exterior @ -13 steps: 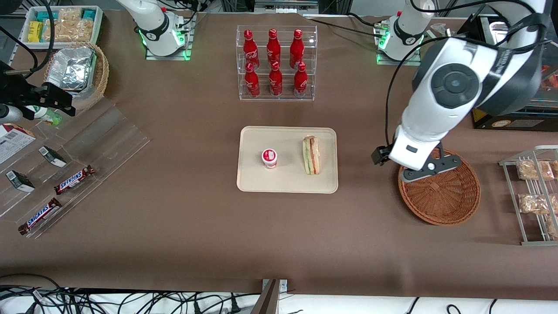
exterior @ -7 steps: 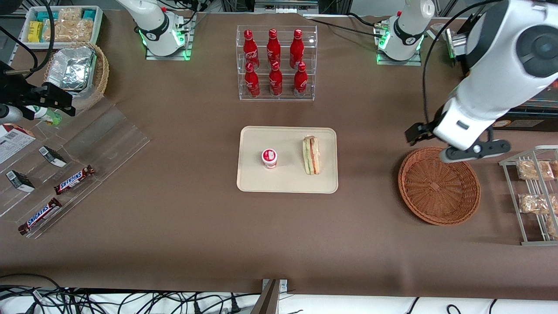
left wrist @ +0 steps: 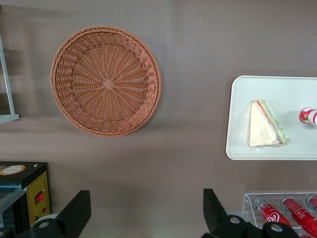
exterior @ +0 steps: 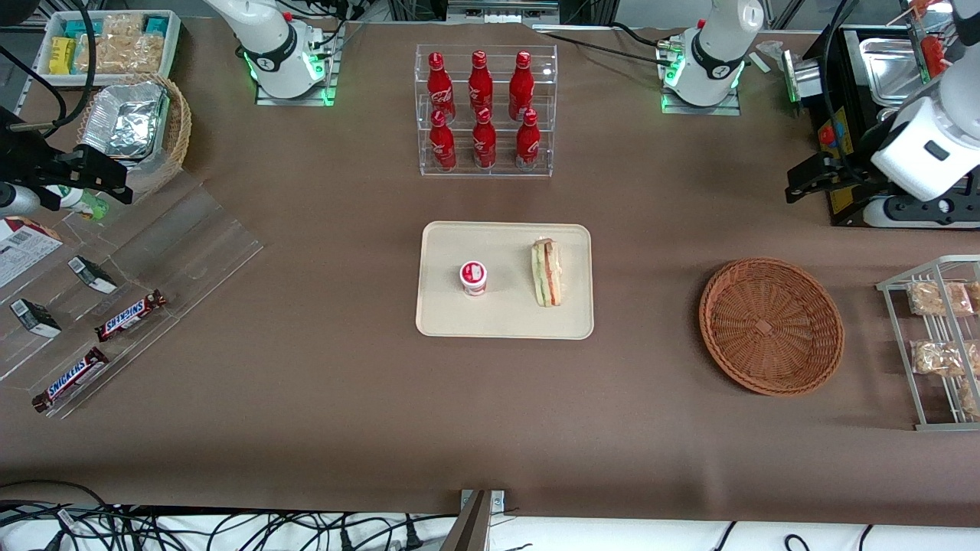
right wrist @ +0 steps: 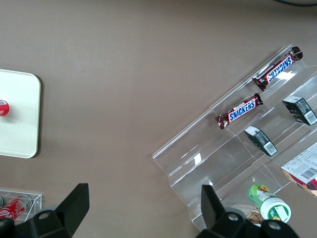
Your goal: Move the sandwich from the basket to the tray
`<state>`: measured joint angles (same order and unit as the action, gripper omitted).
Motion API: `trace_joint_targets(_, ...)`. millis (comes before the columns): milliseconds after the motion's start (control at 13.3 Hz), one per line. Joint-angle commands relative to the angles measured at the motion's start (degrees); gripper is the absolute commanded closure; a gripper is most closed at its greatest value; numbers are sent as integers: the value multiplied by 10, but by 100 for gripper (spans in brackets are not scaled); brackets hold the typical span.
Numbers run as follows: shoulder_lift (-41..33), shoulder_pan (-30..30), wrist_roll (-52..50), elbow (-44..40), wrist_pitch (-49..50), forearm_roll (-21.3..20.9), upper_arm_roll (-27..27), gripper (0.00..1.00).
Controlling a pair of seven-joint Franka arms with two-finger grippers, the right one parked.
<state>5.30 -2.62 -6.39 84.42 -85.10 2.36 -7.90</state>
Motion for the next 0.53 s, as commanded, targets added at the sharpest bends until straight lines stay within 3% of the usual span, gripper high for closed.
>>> trace_joint_targets(0,-16,3,52,18,0,14,10,0)
trace_joint_targets(450,-15,6,81,16,-33,7,10,0)
